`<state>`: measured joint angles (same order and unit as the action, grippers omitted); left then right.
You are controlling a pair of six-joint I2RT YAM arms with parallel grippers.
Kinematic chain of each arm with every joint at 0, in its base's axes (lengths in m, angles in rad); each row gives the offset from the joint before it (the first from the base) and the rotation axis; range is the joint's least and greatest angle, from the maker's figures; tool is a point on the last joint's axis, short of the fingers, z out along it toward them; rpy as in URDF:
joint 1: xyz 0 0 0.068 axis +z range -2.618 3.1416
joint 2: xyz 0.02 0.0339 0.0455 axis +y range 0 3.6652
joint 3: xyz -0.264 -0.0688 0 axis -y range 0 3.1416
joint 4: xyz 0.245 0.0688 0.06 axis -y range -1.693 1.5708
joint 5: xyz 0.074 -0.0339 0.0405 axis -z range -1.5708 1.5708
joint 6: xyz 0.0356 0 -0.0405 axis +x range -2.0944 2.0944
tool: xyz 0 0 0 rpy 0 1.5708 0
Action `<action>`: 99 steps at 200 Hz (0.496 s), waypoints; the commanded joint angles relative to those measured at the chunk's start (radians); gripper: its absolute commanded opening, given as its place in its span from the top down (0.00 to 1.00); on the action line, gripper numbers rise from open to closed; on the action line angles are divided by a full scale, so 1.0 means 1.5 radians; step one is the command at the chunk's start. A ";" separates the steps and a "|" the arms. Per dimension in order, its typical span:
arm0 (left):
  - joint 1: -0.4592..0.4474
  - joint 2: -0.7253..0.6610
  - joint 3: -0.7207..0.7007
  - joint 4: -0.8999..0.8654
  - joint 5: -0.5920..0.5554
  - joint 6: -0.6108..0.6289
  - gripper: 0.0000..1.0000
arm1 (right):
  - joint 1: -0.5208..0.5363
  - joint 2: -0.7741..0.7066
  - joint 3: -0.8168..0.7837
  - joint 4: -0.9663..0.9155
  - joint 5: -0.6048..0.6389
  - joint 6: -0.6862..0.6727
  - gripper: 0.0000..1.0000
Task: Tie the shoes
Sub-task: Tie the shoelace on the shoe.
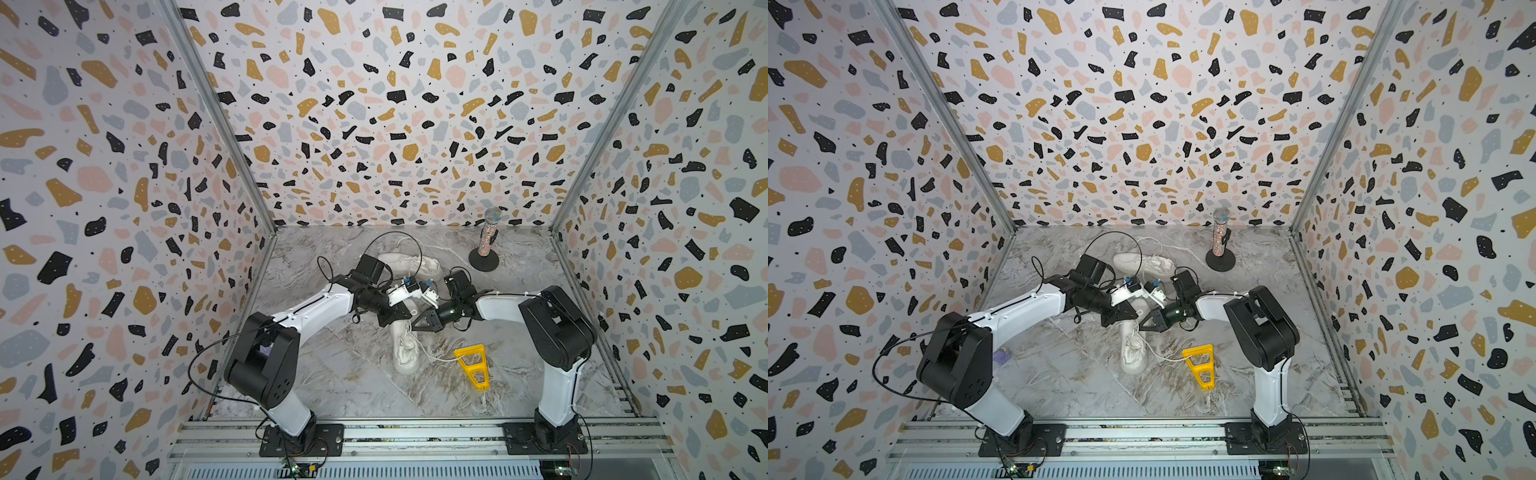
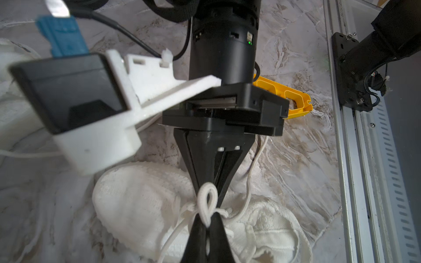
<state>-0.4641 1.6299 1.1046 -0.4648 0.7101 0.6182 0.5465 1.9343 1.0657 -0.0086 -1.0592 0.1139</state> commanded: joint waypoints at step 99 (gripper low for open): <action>0.027 -0.049 -0.043 -0.098 -0.019 0.072 1.00 | -0.004 -0.050 0.060 -0.266 0.069 -0.147 1.00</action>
<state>-0.4355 1.5745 1.0630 -0.5724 0.6945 0.6945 0.5442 1.9156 1.1194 -0.2924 -0.9958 -0.0353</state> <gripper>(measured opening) 0.052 0.037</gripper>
